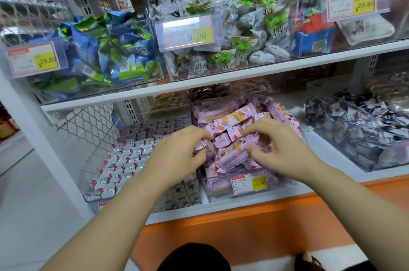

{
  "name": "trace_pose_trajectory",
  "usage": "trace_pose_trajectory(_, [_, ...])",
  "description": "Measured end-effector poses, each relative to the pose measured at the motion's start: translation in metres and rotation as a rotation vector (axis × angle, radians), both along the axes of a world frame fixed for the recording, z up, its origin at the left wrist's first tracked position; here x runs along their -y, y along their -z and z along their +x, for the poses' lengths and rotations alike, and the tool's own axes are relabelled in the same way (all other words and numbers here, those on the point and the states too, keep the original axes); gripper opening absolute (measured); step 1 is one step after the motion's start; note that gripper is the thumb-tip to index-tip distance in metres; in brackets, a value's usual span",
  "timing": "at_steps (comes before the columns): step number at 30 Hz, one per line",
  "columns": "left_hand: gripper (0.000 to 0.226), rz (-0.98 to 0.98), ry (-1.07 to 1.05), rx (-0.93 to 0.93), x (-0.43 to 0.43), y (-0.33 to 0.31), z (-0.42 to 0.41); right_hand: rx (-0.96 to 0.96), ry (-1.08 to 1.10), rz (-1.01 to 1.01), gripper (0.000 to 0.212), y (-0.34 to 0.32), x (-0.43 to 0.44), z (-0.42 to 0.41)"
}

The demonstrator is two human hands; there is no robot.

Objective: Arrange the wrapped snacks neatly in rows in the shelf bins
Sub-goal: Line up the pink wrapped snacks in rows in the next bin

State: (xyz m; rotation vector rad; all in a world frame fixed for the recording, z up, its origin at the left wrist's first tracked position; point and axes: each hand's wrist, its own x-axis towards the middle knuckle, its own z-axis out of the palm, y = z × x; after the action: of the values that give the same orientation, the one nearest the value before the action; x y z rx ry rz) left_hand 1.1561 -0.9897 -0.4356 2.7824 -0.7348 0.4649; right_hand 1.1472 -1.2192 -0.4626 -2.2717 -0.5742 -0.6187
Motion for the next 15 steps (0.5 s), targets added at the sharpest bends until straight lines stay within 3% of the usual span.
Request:
trace_pose_trajectory(4, [0.023,-0.256,0.099,0.283,-0.005,0.001,-0.007,0.230,0.138,0.278,0.012,-0.009,0.004,-0.004])
trace_pose_trajectory(8, [0.025,-0.409,0.181,0.468,0.002,0.015,-0.002,0.360,0.325,0.399,0.016,-0.004,0.010,0.006])
trace_pose_trajectory(12, [0.026,-0.448,0.194,0.522,0.017,0.028,0.018,0.348,0.498,0.402,0.021,-0.001,0.021,0.021])
trace_pose_trajectory(15, [0.029,-0.458,0.159,0.522,0.028,0.029,0.034,0.229,0.536,0.366,0.026,-0.002,0.032,0.037])
